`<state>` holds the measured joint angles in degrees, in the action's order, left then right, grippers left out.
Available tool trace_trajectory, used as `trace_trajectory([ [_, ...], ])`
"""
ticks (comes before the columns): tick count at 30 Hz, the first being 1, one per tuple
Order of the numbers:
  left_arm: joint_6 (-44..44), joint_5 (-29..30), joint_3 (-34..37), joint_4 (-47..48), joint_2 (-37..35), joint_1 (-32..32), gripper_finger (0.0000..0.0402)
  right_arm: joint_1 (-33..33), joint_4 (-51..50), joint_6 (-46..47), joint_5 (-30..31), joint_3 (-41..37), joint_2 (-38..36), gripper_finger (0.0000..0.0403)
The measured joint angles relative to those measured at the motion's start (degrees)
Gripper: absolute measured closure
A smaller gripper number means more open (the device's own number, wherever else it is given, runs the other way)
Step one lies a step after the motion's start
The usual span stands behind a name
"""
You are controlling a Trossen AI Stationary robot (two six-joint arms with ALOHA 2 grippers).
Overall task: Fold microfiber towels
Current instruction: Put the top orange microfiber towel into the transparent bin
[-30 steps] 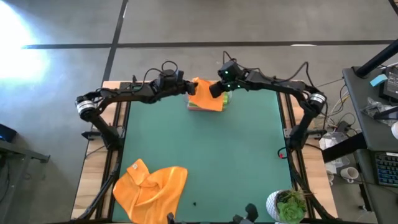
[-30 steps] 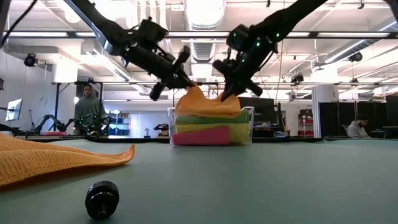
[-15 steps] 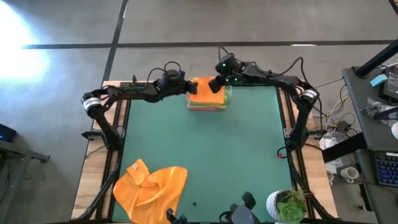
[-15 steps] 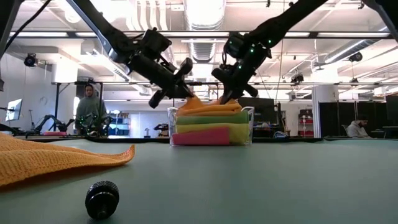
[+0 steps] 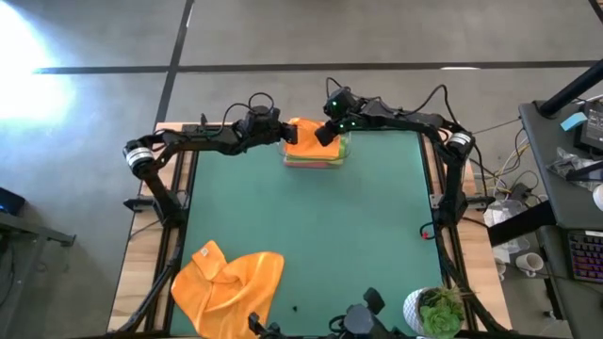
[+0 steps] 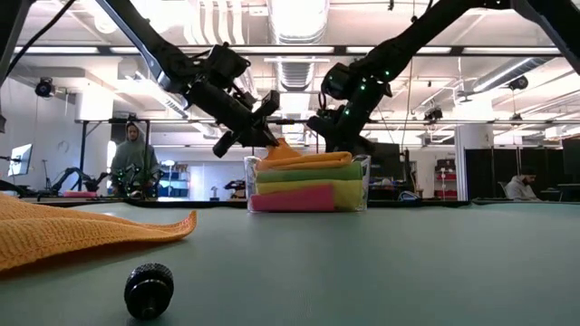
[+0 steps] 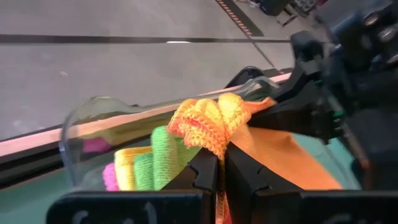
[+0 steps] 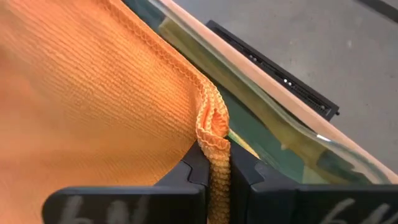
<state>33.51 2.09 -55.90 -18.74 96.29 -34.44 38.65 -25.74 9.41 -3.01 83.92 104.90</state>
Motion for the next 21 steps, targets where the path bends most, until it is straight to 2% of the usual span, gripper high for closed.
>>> trace_trajectory([
  [5,-6.09,1.33,-0.02,-0.26,0.02,0.0,0.038,0.13,0.31,-0.5,0.04,0.18,0.0,0.0374],
  [12,-8.91,1.35,-0.1,-0.22,0.0,0.0,0.0313,1.15,-0.09,-0.51,0.04,2.83,-0.04,0.0323],
  [21,-12.94,1.34,-0.54,-0.13,-2.68,-0.07,0.0231,2.75,-8.26,-4.38,0.2,8.7,-0.66,0.0276],
])
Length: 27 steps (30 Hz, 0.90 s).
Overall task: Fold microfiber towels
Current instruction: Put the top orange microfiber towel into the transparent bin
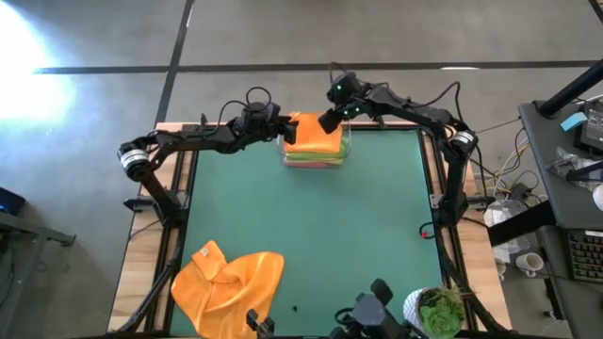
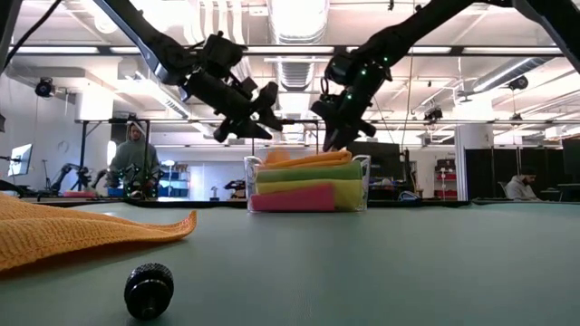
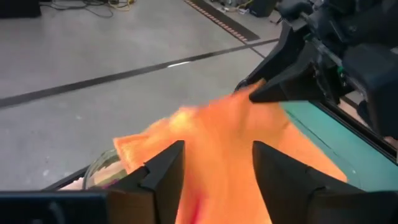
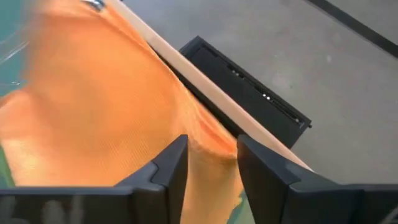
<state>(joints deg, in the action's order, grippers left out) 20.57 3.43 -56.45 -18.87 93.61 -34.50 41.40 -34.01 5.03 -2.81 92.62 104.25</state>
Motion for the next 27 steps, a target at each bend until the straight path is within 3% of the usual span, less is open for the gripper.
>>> trace_trajectory([
  [8,-0.63,-0.01,0.0,0.06,-0.4,0.0,0.0212,-0.1,-1.74,-0.15,-0.24,-0.25,0.68,0.0249],
  [12,-5.68,-0.14,0.02,0.89,-3.55,-0.02,0.0212,-0.1,-5.08,-1.79,-1.34,-0.26,-0.64,0.0246],
  [14,-7.63,-0.25,-0.17,2.54,-6.14,-0.02,0.0212,-0.1,-7.08,-3.13,-4.83,-0.09,-1.59,0.0247],
  [18,-10.24,-0.27,-0.9,11.27,-11.14,-0.02,0.0212,-0.16,-11.05,-3.66,-17.38,-0.2,-1.93,0.0254],
  [27,-10.44,-0.23,-1.4,24.54,-17.78,0.2,0.0212,-3.34,-12.21,-3.64,-18.58,-4.76,-0.94,0.0276],
])
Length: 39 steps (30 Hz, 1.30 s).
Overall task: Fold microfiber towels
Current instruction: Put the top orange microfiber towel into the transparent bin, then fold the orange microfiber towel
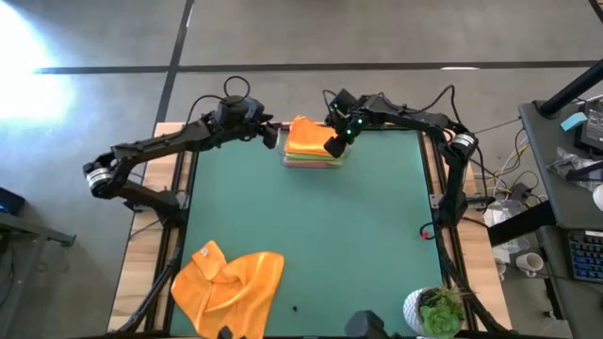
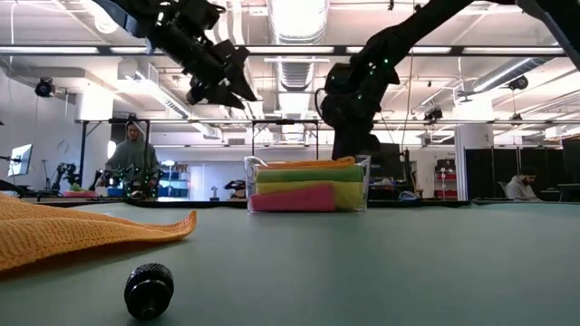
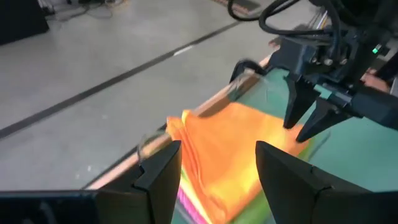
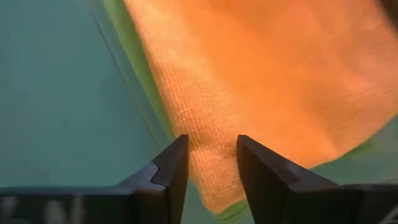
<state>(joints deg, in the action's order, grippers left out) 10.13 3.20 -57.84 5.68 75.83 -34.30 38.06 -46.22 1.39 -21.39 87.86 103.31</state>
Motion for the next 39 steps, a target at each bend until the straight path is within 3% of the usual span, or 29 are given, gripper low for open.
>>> trace_trajectory([
  [9,3.02,0.1,0.04,13.36,-2.2,2.88,0.0212,-0.48,-0.3,-1.01,0.22,-1.52,-0.17,0.0295],
  [15,4.51,-0.4,0.06,20.81,-3.6,8.54,0.0212,-0.26,-0.61,-2.15,0.34,-0.91,-4.92,0.0298],
  [22,7.7,-10.68,0.13,29.62,-3.42,20.01,0.0212,-0.3,-4.08,-5.18,0.33,-0.93,-12.81,0.0299],
  [25,10.48,-12.18,0.19,34.1,-2.97,26.65,0.0212,-0.3,-4.09,-6.22,0.36,-1.02,-15.55,0.0302],
  [31,16.5,-13.11,0.19,33.87,-1.59,36.83,0.0212,-0.3,-4.12,-6.63,0.37,-1.15,-18.04,0.0303],
  [39,16.57,-22.61,0.24,33.75,6.06,45.41,0.0212,-0.3,-4.07,-7.83,0.39,-2.4,-17.97,0.0303],
])
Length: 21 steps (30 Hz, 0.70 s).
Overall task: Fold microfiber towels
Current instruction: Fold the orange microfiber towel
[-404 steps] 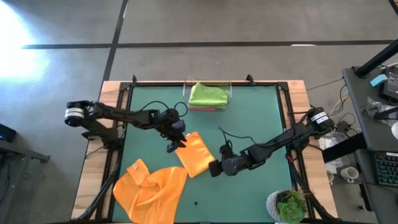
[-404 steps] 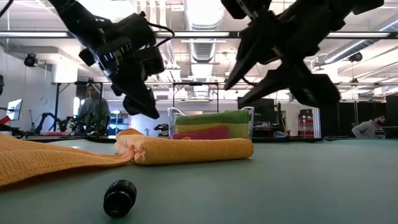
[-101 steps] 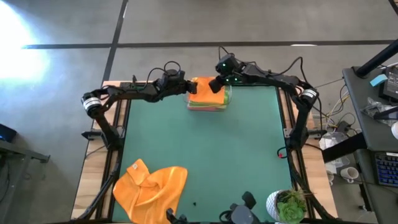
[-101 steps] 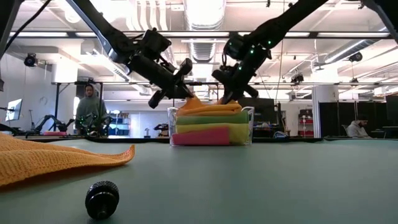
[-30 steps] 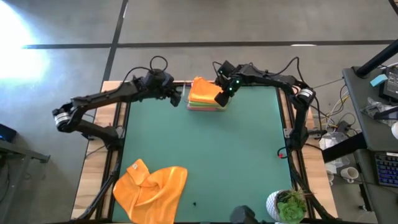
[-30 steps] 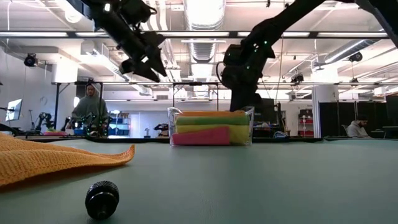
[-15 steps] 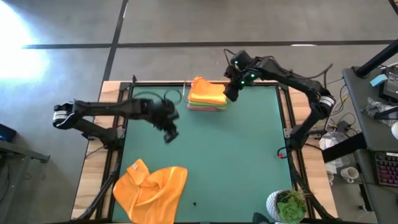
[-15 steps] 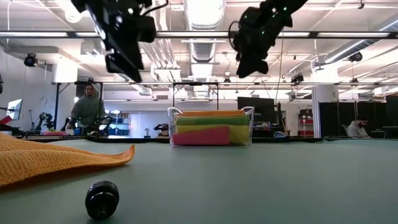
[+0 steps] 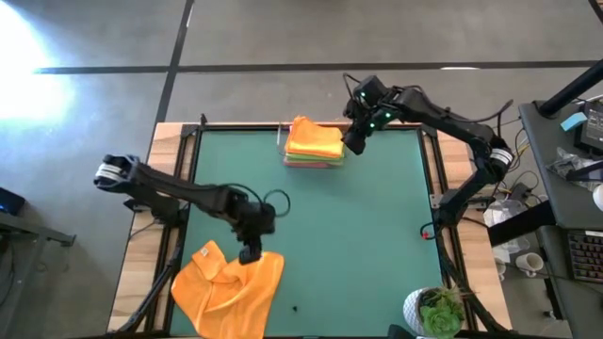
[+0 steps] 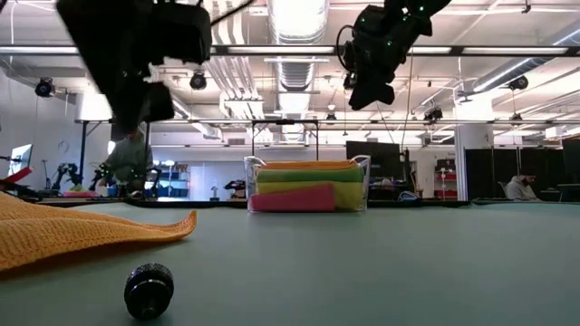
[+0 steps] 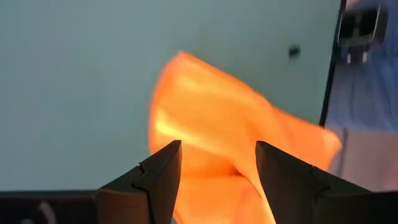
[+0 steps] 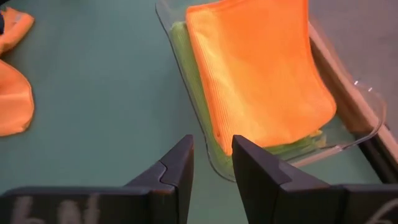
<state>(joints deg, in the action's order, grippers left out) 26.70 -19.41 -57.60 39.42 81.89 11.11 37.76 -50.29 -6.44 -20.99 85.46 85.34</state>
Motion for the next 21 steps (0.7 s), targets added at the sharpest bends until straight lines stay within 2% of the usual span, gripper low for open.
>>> trace_trajectory([
  [6,-0.64,-9.63,0.0,-3.53,6.79,1.98,0.0212,0.0,-0.04,-0.07,0.02,-3.27,0.02,0.0303],
  [14,-8.78,-10.43,0.17,-6.41,11.48,1.33,0.0212,0.0,-0.06,0.41,0.02,-7.78,0.04,0.0303],
  [21,-15.4,-12.06,2.34,-7.05,12.19,0.12,0.0212,0.0,-0.35,2.77,0.01,-9.05,-0.13,0.0303],
])
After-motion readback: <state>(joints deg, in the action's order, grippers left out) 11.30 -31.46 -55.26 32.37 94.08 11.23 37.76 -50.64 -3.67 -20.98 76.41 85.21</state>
